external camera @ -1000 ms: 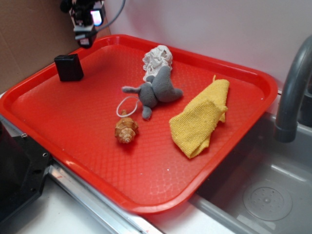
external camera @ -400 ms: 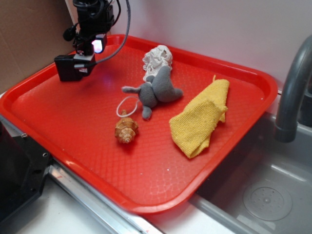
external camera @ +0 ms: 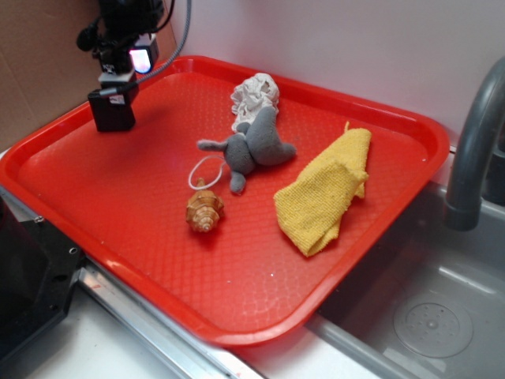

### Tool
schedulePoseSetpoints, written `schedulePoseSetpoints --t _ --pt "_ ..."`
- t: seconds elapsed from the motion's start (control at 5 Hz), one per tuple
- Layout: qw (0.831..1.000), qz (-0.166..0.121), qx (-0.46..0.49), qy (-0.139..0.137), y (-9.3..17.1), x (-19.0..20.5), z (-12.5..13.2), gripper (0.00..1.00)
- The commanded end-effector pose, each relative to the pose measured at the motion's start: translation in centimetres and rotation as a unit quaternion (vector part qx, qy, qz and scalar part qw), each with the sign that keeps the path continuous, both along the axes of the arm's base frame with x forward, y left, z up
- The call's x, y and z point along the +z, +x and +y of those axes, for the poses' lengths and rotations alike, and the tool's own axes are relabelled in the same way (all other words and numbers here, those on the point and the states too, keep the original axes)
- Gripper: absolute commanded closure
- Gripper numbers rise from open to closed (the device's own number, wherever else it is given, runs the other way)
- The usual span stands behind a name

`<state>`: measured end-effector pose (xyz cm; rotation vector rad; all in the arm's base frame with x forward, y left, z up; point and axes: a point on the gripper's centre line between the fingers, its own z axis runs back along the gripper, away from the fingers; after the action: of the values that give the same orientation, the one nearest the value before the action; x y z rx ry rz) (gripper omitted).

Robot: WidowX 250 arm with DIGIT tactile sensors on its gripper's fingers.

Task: Grab the black box.

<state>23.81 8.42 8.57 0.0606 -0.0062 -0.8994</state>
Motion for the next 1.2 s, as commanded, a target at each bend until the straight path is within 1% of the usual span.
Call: schedulePoseSetpoints --t 0.0,0.2,0.4,0.6,0.8,1.0 --pt "0.999 -0.013 -0.004 0.052 -1.7 0.6 0.0 0.00" --pt "0.998 -0.012 -0.022 0.049 -1.6 0.1 2.7 0.00" --pt "0.997 -0.007 -0.046 0.058 -1.4 -0.5 3.9 0.00" --pt "0.996 -0.012 -0.074 0.055 -0.4 -0.8 4.1 0.00" --pt "0.995 0.007 -0.085 0.054 0.4 -3.0 4.1 0.00" --pt "0.995 0.019 -0.075 0.055 0.0 -3.9 4.5 0.00"
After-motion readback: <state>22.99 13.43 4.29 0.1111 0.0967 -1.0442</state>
